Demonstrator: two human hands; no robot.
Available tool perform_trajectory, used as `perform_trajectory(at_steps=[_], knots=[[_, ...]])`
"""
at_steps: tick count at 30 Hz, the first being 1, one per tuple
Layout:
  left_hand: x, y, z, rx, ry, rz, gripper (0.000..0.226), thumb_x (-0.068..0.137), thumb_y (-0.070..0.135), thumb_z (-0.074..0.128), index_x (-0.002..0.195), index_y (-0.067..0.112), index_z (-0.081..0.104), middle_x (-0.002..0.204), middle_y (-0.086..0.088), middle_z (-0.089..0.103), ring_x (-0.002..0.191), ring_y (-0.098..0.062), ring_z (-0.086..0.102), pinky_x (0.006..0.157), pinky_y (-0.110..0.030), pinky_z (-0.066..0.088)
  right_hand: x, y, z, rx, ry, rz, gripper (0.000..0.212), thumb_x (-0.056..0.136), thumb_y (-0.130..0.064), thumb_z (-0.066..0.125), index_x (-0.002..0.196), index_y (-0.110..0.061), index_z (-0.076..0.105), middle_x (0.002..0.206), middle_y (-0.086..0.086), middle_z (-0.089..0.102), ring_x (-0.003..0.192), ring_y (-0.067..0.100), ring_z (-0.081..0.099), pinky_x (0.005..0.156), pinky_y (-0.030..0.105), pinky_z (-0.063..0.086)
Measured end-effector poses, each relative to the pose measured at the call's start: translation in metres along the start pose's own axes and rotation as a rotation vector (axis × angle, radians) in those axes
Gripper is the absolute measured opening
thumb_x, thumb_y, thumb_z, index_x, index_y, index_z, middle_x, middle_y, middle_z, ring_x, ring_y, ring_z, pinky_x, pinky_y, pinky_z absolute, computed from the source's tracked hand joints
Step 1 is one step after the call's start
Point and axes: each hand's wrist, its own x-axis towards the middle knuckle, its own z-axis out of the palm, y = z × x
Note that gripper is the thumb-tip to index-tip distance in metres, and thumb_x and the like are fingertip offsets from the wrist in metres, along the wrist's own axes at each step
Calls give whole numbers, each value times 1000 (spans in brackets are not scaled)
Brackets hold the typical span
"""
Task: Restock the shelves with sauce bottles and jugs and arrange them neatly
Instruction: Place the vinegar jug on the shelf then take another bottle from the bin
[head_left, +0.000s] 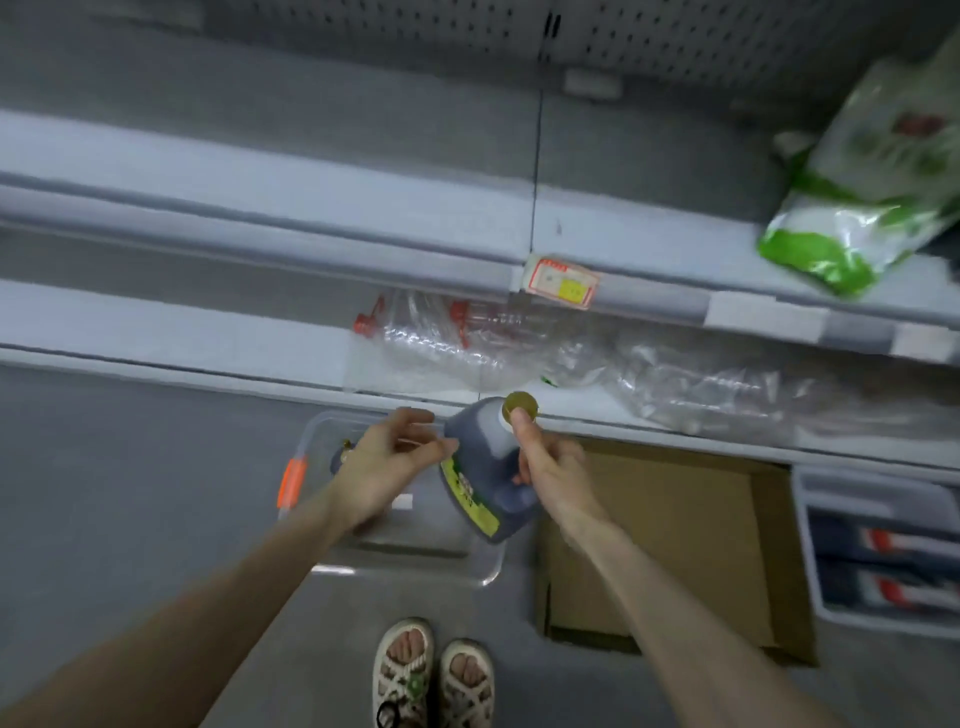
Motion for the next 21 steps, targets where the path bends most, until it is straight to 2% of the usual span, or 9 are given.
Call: perform_trajectory(at_steps=[2,5,7,9,11,13,15,18,21], knots=[[-26,48,0,11,-62,56,48,75,22,82,114,16,54,97,-3,65,86,-13,62,64,-10,47,-28,-47,-29,-68,-6,-71,60,89,-59,51,48,-14,48,46,-4,53,48,6,51,61,25,41],[-71,130,0,63,-144,188,75,57,34,88,121,16,53,107,-5,64,92,-10,62,70,-9,48,-79,-127,-80,-109,29,-162,62,79,-66,48,45,-14,49,46,0,53,45,7,51,59,24,41],[-103,194,1,122,-190,291,78,60,28,90,126,18,50,116,-2,59,99,-4,57,72,-4,45,-115,-185,-115,-120,76,-242,63,73,-70,45,45,-13,47,46,5,52,45,10,50,58,26,40],[-135,254,1,173,-224,391,92,53,36,91,132,20,47,123,0,54,110,-6,54,81,-10,46,-151,-240,-149,-126,130,-324,65,70,-73,47,45,-12,46,43,5,50,45,13,49,56,26,38],[-164,307,3,224,-260,499,106,38,49,86,133,24,45,126,5,53,116,-6,52,88,-16,47,-184,-287,-178,-164,161,-399,65,79,-66,53,47,-11,46,43,5,50,44,12,47,52,23,36],[-195,357,7,245,-336,586,105,37,45,88,131,27,45,126,7,57,113,-3,56,89,-16,49,-220,-328,-208,-170,209,-479,62,86,-55,59,47,-9,45,43,6,49,42,11,45,49,21,34],[-228,405,19,278,-410,675,101,45,30,94,134,27,44,125,7,60,108,-1,61,86,-21,53,-259,-366,-243,-162,291,-571,59,86,-49,63,46,-9,46,41,3,49,39,8,44,46,19,33],[-275,464,38,317,-435,804,101,47,20,95,132,31,43,119,11,63,105,0,63,79,-19,53,-311,-412,-289,-146,390,-649,54,83,-47,69,47,-11,49,41,0,48,38,5,42,42,17,30],[-313,511,58,314,-431,907,88,49,8,95,122,24,50,110,6,67,97,-6,67,72,-20,54,-353,-440,-330,-101,425,-698,50,76,-47,75,54,-8,52,47,3,48,43,9,44,48,21,33]])
